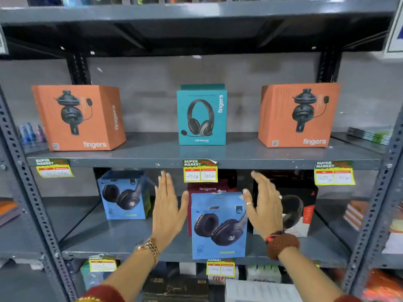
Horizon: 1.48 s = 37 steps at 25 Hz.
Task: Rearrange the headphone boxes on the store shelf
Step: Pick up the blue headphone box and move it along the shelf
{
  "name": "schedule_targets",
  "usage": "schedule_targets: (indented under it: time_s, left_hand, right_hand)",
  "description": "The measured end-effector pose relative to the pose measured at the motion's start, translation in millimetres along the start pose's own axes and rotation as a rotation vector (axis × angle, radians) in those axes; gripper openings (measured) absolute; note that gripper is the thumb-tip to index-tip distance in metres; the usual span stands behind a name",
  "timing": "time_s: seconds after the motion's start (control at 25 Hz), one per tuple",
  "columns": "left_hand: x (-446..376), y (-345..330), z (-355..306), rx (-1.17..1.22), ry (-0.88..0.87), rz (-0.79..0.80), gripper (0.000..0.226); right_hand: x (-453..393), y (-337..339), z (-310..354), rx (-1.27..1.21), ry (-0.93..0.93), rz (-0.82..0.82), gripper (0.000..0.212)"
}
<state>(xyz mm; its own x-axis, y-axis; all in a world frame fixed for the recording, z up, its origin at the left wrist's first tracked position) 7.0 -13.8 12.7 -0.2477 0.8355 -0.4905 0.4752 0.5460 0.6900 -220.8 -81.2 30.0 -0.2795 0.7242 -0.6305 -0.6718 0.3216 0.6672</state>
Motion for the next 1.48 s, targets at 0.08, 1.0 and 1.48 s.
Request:
schedule_targets:
  time_s: [0.08, 1.0, 1.48]
  left_hand:
    - [9.4, -27.1, 16.7, 0.131, 0.166, 0.120, 0.074]
    - [2.5, -86.7, 61.9, 0.595, 0.371, 0.383, 0.021]
    - [36.3, 10.3, 164.1, 0.690, 0.490, 0.252, 0.019]
  right_hand:
    - [7.6, -24.1, -16.6, -0.060, -0.095, 0.053, 0.048]
    - [17.9, -89.1, -91.6, -0.507, -0.508, 0.488, 0.010]
    - [12.0, -142.1, 35.2, -0.469, -0.355, 0.594, 0.019]
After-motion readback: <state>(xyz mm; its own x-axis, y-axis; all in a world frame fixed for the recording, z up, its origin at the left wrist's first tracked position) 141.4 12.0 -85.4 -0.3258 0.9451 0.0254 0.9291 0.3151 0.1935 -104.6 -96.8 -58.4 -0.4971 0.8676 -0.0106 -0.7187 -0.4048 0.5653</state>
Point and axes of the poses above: each hand's wrist, its own x-axis away from the middle knuckle, its own y-axis out of the back of the hand, z = x × y, the point moved 2 cm from there along -x, towards the middle knuckle, and after that the axes turned 13 degrees about z, right-handed, at the moved point
